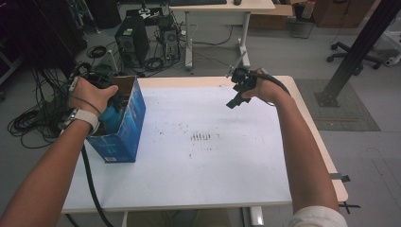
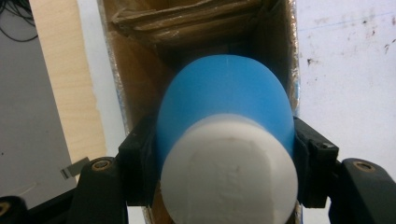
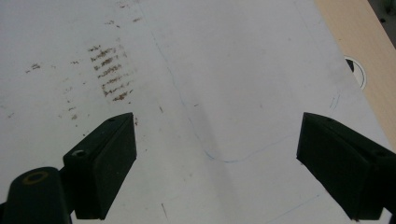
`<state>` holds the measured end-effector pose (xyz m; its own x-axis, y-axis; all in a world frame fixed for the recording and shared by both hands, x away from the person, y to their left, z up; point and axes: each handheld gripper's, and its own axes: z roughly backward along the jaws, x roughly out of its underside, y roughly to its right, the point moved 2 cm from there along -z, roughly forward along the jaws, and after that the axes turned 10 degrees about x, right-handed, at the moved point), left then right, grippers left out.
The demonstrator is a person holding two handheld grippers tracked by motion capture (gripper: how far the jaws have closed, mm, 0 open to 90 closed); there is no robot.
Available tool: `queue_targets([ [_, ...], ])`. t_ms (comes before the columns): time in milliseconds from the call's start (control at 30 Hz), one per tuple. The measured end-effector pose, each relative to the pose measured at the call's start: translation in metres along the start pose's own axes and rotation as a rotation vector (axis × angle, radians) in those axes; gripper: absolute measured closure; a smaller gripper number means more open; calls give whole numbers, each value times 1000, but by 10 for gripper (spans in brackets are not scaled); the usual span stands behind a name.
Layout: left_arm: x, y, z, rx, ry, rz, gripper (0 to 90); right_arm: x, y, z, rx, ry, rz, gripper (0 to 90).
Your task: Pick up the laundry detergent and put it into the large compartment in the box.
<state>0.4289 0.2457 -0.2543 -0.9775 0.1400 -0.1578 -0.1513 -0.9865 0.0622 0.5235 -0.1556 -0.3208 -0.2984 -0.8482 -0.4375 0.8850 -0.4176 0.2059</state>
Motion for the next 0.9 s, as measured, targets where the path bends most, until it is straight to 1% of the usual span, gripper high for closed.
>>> queue_targets([
  [100,0,-1,-4,0,2,-6,374,0,0,0,-1,0,1,121],
  [133,1,-1,-6,1,-6,-5,374,0,0,0,0,-1,0,121],
  [200,1,-2,-9,0,2,-5,374,1,0,-1,0,-3,-1,121],
  [433,1,-3,-19,-1,-3,-5,374,4,0,-3,-5,-8,-8,121],
  [567,1,-1,-24,-6,-8,-16,374,5,1,-2,2,-2,-15,121],
  [733,1,-3,-28,1,-6,-11,374,6,1,-3,1,-8,-12,121],
  [833,2,-5,-32,-11,-12,-23,374,7,2,-3,0,-8,-17,121],
  [900,2,-5,-36,-14,-16,-20,374,7,1,-4,-2,-11,-16,121],
])
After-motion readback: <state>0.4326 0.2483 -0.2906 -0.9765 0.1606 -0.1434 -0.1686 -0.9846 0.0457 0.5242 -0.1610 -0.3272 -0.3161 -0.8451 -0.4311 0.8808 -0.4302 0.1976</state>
